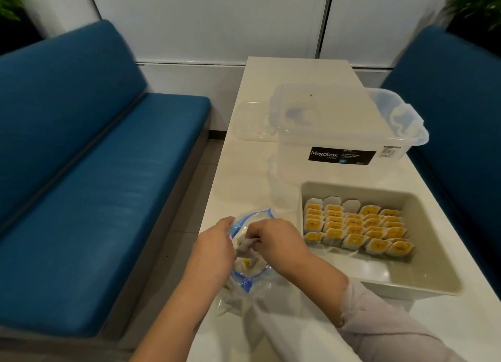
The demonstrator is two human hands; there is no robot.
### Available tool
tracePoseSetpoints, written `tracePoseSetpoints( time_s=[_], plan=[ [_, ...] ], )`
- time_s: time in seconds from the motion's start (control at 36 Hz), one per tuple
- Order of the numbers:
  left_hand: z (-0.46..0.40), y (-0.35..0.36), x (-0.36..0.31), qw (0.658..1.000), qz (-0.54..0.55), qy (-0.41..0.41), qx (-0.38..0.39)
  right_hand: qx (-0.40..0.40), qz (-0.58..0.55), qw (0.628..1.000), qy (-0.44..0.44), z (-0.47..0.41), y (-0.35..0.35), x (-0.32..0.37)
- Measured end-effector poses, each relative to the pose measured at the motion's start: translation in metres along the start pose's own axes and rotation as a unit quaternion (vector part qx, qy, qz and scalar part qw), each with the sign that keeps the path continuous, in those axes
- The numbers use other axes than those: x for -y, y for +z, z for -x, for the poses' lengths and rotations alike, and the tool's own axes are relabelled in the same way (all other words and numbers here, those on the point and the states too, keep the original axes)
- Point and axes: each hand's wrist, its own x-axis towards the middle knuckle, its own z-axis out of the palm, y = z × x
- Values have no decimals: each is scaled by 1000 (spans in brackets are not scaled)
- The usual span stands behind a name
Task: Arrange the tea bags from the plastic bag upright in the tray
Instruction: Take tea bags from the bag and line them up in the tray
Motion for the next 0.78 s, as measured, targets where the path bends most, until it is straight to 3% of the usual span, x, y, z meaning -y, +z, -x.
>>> tracePoseSetpoints(
  time_s=[0.11,0.22,0.33,0.47,0.58,0.64,0.67,0.72,0.78],
  plan=[
    [1,0,2,999,45,-5,9,-25,-35,999,-13,5,-16,-9],
    [1,0,2,999,45,6,16,-55,-142,988,14,8,-32,-16],
    [-1,0,0,998,62,4,30,-47,-269,961,40,9,-50,-21],
    [-2,0,-2,991,114,-6,70,-35,-344,938,35,8,-67,-19],
    [3,-2,-9,977,213,16,-13,-30,-390,920,16,8,-79,-12],
    [9,-8,-21,926,373,12,-63,-32,-409,912,-1,10,-86,-8],
    [10,-12,-26,880,470,-8,-67,-31,-416,909,-13,12,-89,-5],
    [9,-17,-33,762,644,-69,-18,-24,-433,900,-41,15,-96,2],
    [8,-22,-37,658,739,-122,78,-12,-451,890,-64,19,-99,9]
  ],
)
